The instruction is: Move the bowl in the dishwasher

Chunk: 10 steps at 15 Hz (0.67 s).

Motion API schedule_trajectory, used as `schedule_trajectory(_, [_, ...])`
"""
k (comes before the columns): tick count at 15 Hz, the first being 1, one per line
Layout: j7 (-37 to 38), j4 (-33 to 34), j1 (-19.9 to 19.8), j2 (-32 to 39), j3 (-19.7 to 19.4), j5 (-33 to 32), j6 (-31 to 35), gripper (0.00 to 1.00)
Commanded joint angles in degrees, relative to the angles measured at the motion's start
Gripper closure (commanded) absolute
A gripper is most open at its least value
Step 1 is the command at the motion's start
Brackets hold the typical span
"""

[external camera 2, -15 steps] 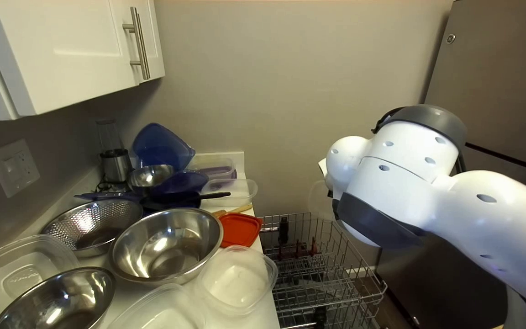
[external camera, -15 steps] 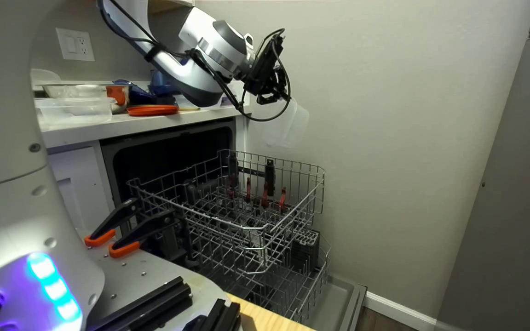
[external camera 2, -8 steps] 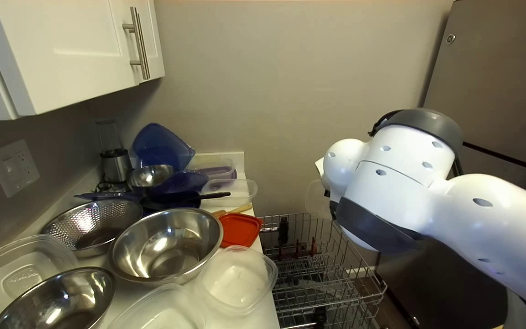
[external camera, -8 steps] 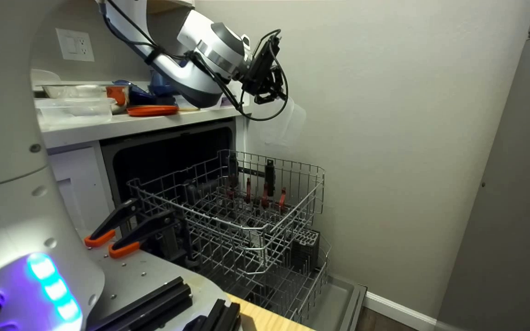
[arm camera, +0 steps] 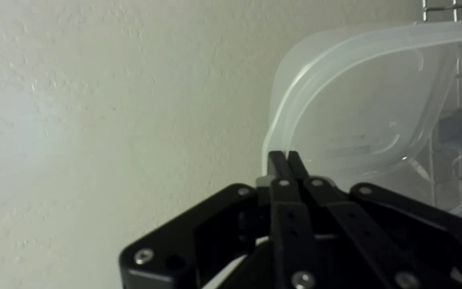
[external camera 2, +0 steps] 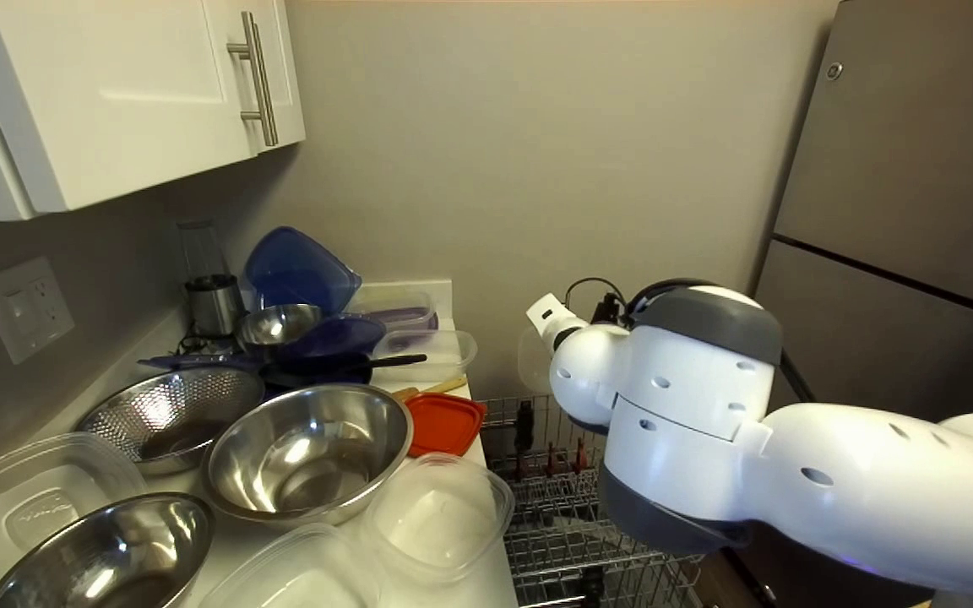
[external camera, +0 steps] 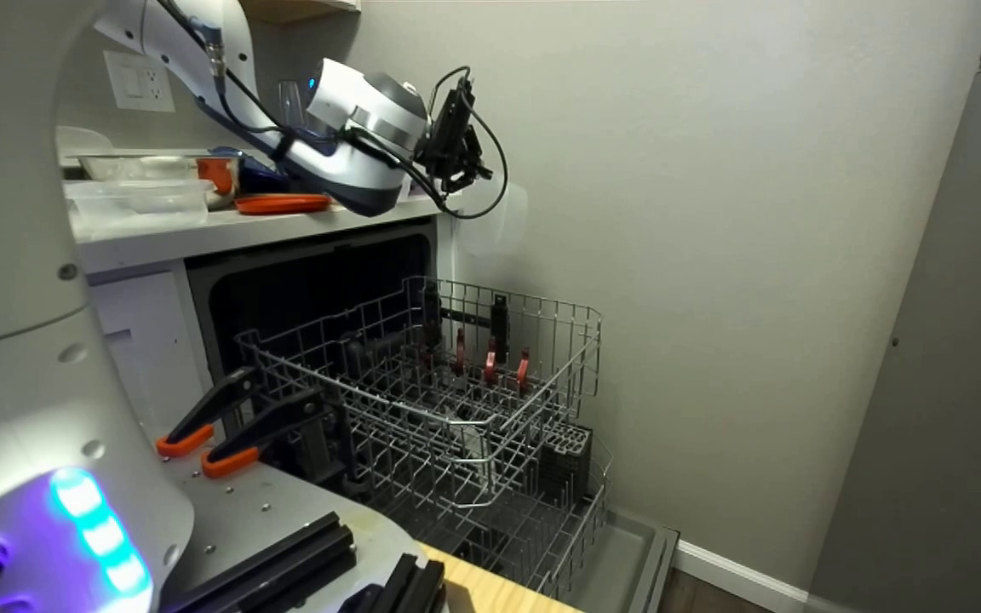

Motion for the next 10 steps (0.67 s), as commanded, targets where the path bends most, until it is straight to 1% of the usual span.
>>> schedule_trajectory(1, [0.59,5.7,-2.63,4.86,-0.98,1.26,-0.03,1.0])
schedule_trajectory(4, [0.83,9.18,-5.18,8.15,-1.34,1.82,-0.07,1.0])
schedule_trajectory(7, [1.5,13.22,-7.09,15.79,-2.92,4.31,-0.07,1.0])
schedule_trajectory(9, [1.59,15.26,-7.84,20.14,-2.99,5.31,-0.07,1.0])
schedule_trajectory(10, [-9.63,13.47,-8.15,12.99,-0.73,8.49,-0.07,1.0])
